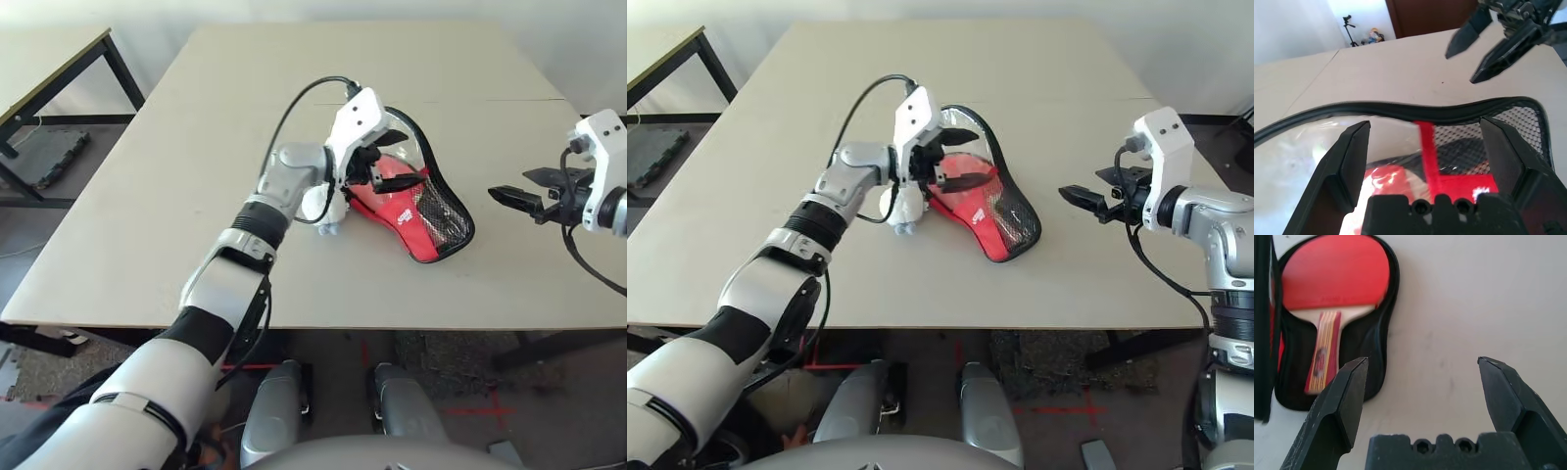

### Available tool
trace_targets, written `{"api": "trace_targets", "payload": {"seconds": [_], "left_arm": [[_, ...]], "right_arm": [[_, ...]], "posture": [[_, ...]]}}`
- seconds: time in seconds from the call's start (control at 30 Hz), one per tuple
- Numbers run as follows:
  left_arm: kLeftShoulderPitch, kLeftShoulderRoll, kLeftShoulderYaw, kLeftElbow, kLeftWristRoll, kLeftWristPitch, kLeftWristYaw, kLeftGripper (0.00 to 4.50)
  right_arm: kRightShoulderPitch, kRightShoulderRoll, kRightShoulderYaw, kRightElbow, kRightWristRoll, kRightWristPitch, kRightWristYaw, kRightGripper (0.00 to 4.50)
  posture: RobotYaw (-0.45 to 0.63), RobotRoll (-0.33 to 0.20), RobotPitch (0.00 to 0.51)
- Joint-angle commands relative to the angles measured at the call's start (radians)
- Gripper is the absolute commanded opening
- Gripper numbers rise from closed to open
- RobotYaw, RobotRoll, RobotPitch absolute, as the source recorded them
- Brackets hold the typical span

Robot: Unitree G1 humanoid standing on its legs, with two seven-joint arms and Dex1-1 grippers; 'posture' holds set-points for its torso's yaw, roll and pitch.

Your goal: Store the ping-pong paddle in its case and zip it.

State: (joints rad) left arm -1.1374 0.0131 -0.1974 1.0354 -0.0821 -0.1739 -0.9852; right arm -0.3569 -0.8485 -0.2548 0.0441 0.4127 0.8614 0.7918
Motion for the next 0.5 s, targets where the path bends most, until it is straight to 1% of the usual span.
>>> {"api": "trace_targets", "payload": {"seconds": [0.03, 0.13, 0.3, 0.4, 0.5], "left_arm": [[-0.002, 0.005, 0.005, 0.037, 0.031, -0.034, -0.006, 4.50], [0.023, 0.026, 0.009, 0.018, 0.030, -0.030, -0.028, 4.50], [0.064, 0.062, 0.018, -0.016, 0.028, -0.009, -0.041, 4.50], [0.112, 0.093, 0.023, -0.095, 0.013, 0.023, -0.076, 4.50], [0.171, 0.140, 0.023, -0.212, -0.001, 0.064, -0.116, 4.50]], "right_arm": [[0.027, 0.022, -0.042, -0.041, 0.057, 0.059, -0.010, 4.45], [0.040, 0.051, -0.059, -0.042, 0.094, 0.093, -0.020, 4.45], [0.049, 0.070, -0.051, -0.010, 0.108, 0.095, -0.023, 4.45], [0.045, 0.101, -0.056, 0.023, 0.131, 0.107, -0.024, 4.45], [0.045, 0.145, -0.060, 0.074, 0.144, 0.100, -0.038, 4.45]], "posture": [[-0.05, 0.000, 0.098], [-0.04, 0.000, 0.101], [-0.03, 0.000, 0.104], [-0.01, 0.000, 0.109], [-0.01, 0.000, 0.112]]}}
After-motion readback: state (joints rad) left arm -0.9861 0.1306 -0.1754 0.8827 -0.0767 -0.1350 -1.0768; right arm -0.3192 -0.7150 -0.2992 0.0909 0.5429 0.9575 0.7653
